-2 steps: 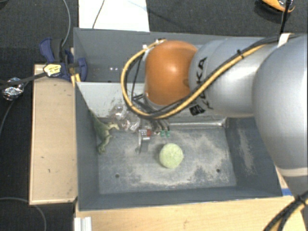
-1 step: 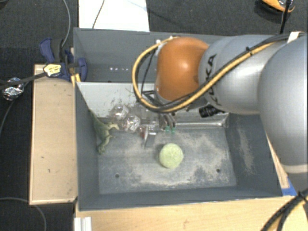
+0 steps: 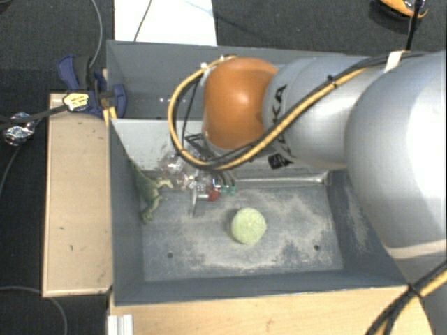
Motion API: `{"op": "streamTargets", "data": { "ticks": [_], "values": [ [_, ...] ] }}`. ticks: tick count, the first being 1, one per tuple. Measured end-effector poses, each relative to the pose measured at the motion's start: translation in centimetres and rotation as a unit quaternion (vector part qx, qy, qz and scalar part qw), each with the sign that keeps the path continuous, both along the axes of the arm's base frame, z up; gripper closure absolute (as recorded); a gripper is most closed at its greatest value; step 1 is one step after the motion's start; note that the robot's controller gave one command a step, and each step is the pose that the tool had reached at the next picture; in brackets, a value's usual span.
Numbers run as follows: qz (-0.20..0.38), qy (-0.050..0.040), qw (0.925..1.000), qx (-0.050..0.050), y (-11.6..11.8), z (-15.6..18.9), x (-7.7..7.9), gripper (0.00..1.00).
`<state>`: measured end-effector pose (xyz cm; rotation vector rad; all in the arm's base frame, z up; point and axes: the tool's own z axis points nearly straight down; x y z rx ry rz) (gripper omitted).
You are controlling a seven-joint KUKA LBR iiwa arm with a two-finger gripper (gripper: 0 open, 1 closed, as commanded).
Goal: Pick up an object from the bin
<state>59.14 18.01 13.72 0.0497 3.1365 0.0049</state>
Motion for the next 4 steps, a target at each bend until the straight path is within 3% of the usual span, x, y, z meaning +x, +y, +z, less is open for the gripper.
{"op": "streamTargets", "data": {
  "ticks": [1, 2, 4],
  "values": [
    [-0.025, -0.0128, 0.9996, 0.005, 0.3, -5.7, 0.6, 0.0],
    [-0.074, -0.0013, 0.9972, 0.001, -0.5, -7.7, 0.1, 1.0],
    [-0.083, -0.0003, 0.9965, 0.001, -0.6, -6.9, 0.0, 1.0]
  ]
}}
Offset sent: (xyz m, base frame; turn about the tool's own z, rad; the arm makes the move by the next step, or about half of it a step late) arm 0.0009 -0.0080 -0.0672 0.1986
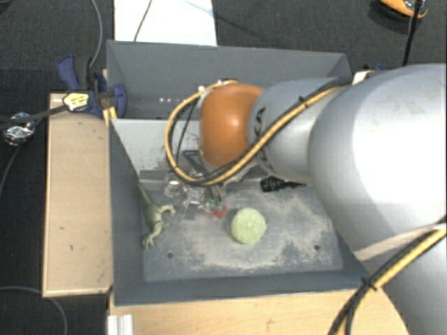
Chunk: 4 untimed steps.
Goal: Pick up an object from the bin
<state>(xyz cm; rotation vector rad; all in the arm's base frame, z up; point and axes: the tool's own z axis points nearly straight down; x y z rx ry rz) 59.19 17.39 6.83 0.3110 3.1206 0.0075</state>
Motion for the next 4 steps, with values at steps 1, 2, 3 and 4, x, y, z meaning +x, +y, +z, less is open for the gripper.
{"op": "streamTargets", "data": {
  "ticks": [1, 2, 3, 4],
  "values": [
    [0.001, -0.0019, 1.0, 0.0, 0.0, 0.8, 0.1, 1.0],
    [0.001, 0.0002, 1.0, 0.0, 0.0, 1.6, 0.0, 1.0],
    [0.0, 0.0032, 1.0, -0.001, -0.1, 3.8, -0.2, 1.0],
    [0.0, -0.0014, 1.0, 0.001, 0.0, 5.8, 0.1, 1.0]
  ]
}}
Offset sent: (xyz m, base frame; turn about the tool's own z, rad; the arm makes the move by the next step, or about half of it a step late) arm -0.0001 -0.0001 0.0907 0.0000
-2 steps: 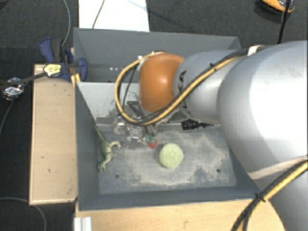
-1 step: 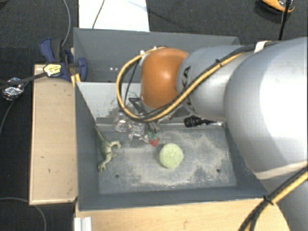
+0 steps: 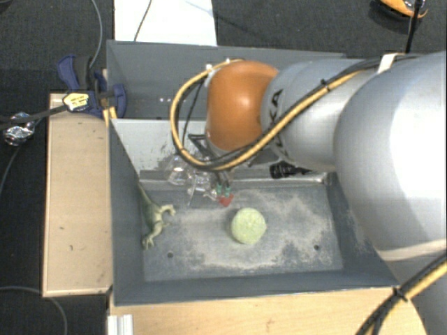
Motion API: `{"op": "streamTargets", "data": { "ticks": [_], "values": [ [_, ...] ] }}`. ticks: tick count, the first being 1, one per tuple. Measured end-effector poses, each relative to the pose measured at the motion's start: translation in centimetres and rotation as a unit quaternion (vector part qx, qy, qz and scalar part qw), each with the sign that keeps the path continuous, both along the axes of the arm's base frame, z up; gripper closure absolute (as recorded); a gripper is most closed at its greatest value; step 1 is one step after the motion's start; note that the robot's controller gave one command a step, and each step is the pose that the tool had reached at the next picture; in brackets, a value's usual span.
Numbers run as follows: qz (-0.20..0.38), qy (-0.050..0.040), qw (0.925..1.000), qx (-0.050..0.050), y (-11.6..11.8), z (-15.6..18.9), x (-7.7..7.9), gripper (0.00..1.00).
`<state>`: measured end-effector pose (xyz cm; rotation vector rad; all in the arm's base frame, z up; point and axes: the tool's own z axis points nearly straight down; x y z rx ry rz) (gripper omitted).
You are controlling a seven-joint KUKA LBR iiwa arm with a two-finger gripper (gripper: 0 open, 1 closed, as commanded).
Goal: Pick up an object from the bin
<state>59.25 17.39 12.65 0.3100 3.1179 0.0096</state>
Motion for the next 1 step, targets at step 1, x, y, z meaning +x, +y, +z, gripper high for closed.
{"op": "streamTargets", "data": {
  "ticks": [1],
  "values": [
    [0.0, -0.0017, 1.0, 0.0, 0.03, 1.03, 0.1, 1.0]
  ]
}}
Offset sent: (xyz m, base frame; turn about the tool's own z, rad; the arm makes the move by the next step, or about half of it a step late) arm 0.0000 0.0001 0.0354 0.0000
